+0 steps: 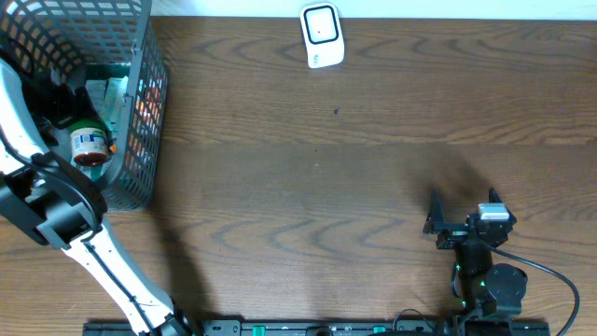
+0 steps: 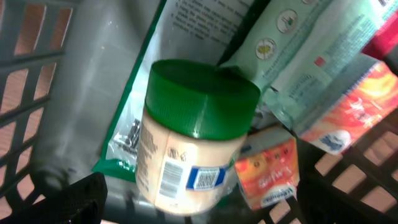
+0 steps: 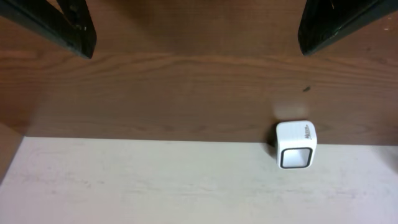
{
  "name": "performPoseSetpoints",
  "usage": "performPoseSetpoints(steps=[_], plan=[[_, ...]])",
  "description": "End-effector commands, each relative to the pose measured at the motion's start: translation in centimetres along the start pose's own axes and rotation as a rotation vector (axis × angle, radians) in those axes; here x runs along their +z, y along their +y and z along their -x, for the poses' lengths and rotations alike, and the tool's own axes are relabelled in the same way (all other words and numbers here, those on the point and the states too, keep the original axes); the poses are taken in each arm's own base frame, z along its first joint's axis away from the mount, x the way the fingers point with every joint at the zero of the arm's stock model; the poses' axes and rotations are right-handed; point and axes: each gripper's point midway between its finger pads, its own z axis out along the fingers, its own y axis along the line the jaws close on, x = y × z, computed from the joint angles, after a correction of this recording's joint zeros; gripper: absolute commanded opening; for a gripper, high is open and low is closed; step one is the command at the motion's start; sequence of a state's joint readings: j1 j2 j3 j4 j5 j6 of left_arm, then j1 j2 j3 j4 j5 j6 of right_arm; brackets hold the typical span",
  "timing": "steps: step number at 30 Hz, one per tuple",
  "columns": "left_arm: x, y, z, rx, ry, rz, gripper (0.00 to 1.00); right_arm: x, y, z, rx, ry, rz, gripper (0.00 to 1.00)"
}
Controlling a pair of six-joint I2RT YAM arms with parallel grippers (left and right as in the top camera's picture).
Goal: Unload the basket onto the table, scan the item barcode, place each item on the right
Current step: 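Reach the left gripper into the basket toward the green-lidded jar, then grasp the green-lidded jar with the left gripper and lift it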
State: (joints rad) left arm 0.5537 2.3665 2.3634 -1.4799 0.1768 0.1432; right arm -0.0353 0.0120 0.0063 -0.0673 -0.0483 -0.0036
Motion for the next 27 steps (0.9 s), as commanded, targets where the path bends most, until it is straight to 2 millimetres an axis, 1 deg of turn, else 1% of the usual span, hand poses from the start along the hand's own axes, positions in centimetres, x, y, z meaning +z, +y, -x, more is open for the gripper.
performPoseSetpoints(steps=[1,7,12,17,20,22,23,27], plan=[[0.8,0.2,0.2,0.02,0.008,0.005,0.98,0.0,-0.2,0.0,0.007,0.0,-0.009,0.99],[2.5,0.5,0.6,0.028,0.007,0.005,0.98,0.0,-0.2,0.0,0.007,0.0,-0.009,0.99],[3.5,0.6,0.8,0.028,0.005,0.005,0.98,0.0,-0.2,0.0,0.007,0.0,-0.009,0.99],[4.7,0.7,0.5,0.026,0.02,0.003,0.98,0.0,-0.2,0.0,0.007,0.0,-0.009,0.99],[5.2,0.3,0.2,0.024,0.029,-0.024,0.92,0.0,-0.2,0.0,0.007,0.0,-0.009,0.99],[5.4,-0.3,0.3,0.024,0.028,-0.059,0.84,0.0,-0.2,0.0,0.007,0.0,-0.009,0.99],[5.4,-0.5,0.3,0.023,0.026,-0.072,0.82,0.0,-0.2,0.0,0.007,0.0,-0.009,0.99],[5.4,-0.6,0.5,0.026,0.016,-0.078,0.79,0.0,-0.2,0.0,0.007,0.0,-0.009,0.99]])
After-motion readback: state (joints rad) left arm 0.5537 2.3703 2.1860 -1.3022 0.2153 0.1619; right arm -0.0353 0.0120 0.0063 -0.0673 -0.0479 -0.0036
